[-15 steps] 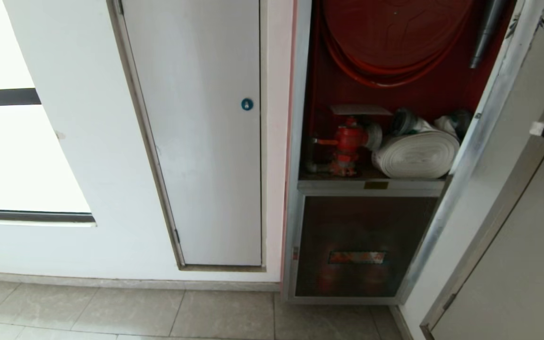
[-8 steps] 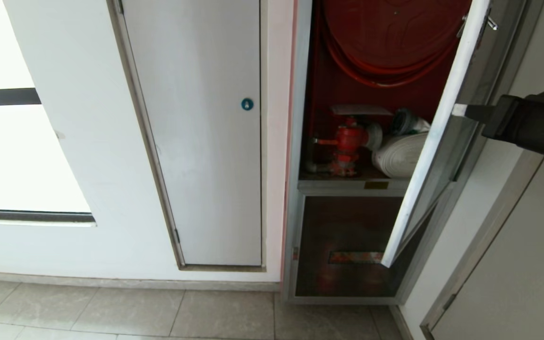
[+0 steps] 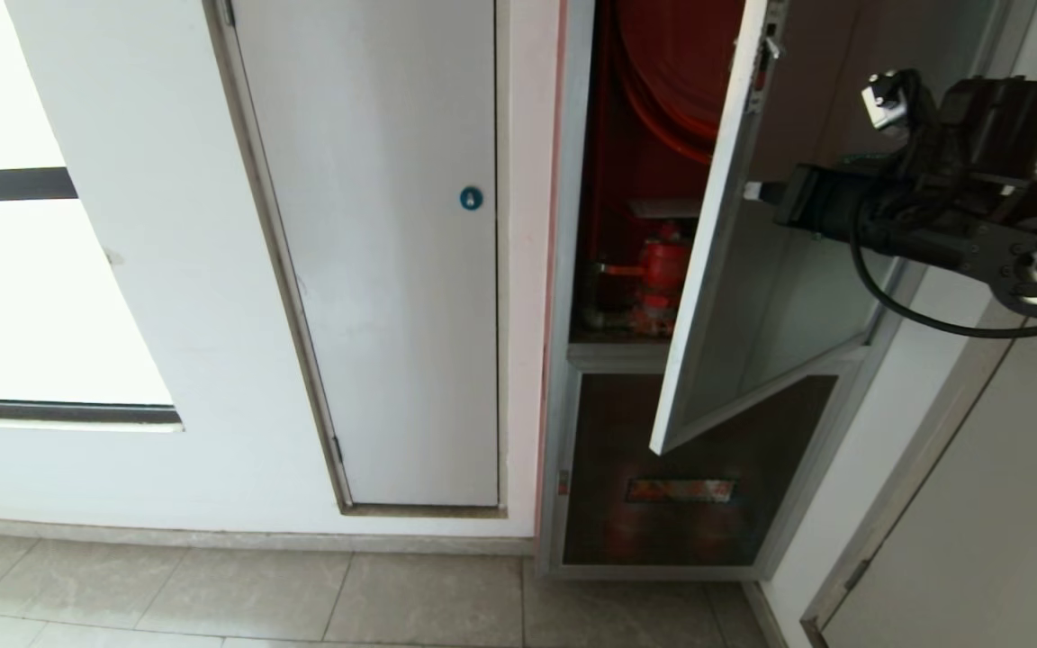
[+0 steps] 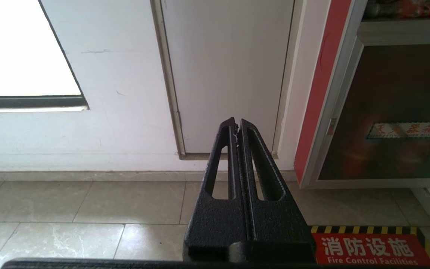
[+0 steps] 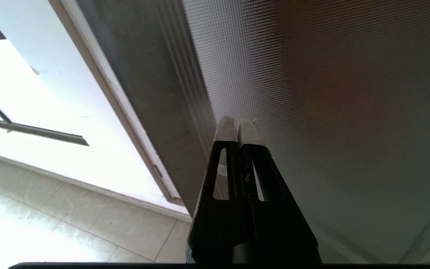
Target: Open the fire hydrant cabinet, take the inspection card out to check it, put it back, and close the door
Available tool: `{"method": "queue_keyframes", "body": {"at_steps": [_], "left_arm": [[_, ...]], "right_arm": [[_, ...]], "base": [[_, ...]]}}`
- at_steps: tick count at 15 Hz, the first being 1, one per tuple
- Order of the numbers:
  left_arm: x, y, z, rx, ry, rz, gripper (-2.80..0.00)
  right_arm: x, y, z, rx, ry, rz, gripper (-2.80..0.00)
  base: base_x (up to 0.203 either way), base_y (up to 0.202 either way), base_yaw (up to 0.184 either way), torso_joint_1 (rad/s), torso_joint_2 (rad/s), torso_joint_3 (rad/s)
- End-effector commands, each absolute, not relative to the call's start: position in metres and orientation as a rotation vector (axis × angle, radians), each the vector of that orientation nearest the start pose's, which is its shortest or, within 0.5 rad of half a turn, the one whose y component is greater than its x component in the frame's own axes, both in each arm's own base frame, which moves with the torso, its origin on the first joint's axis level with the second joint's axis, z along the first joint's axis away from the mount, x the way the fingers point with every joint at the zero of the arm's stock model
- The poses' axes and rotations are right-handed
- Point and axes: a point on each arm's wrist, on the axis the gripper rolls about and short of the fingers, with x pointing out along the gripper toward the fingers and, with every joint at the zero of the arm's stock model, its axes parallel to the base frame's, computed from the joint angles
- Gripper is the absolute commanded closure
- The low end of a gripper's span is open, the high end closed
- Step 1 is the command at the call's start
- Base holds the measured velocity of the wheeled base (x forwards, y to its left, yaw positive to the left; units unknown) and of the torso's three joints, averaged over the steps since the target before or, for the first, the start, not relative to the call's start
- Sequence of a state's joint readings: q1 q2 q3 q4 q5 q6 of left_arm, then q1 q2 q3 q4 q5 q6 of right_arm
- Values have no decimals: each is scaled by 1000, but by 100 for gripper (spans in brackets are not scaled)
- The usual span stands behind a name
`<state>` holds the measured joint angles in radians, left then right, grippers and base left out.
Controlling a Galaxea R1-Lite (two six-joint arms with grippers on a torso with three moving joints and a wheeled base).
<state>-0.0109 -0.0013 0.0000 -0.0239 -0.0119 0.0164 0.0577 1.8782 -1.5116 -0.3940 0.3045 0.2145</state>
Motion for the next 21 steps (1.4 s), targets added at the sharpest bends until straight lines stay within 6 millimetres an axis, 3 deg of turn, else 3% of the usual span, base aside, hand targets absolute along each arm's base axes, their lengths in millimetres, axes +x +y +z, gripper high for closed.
{"method": "queue_keyframes", "body": {"at_steps": [1, 4, 6, 11, 13, 16, 21], "left_arm": [[-22, 0, 74, 17, -11, -23, 0], [-22, 0, 74, 17, -11, -23, 0], [-22, 0, 75, 17, -12, -23, 0], [-22, 0, 74, 17, -11, -23, 0], [-22, 0, 74, 15, -11, -23, 0], [-22, 0, 74, 17, -11, -23, 0], [-22, 0, 74, 17, -11, -23, 0]], "right_arm": [[436, 35, 267, 212, 33, 371, 0], [472, 39, 257, 227, -12, 378, 0], [486, 40, 251, 264, -27, 378, 0], [481, 39, 258, 273, -30, 378, 0], [465, 38, 268, 274, -24, 376, 0], [425, 35, 283, 278, 9, 372, 0], [321, 28, 285, 261, 46, 355, 0]], "base": [[0, 0, 0, 0, 0, 0], [0, 0, 0, 0, 0, 0], [0, 0, 0, 0, 0, 0], [0, 0, 0, 0, 0, 0], [0, 0, 0, 0, 0, 0], [0, 0, 0, 0, 0, 0], [0, 0, 0, 0, 0, 0]]}}
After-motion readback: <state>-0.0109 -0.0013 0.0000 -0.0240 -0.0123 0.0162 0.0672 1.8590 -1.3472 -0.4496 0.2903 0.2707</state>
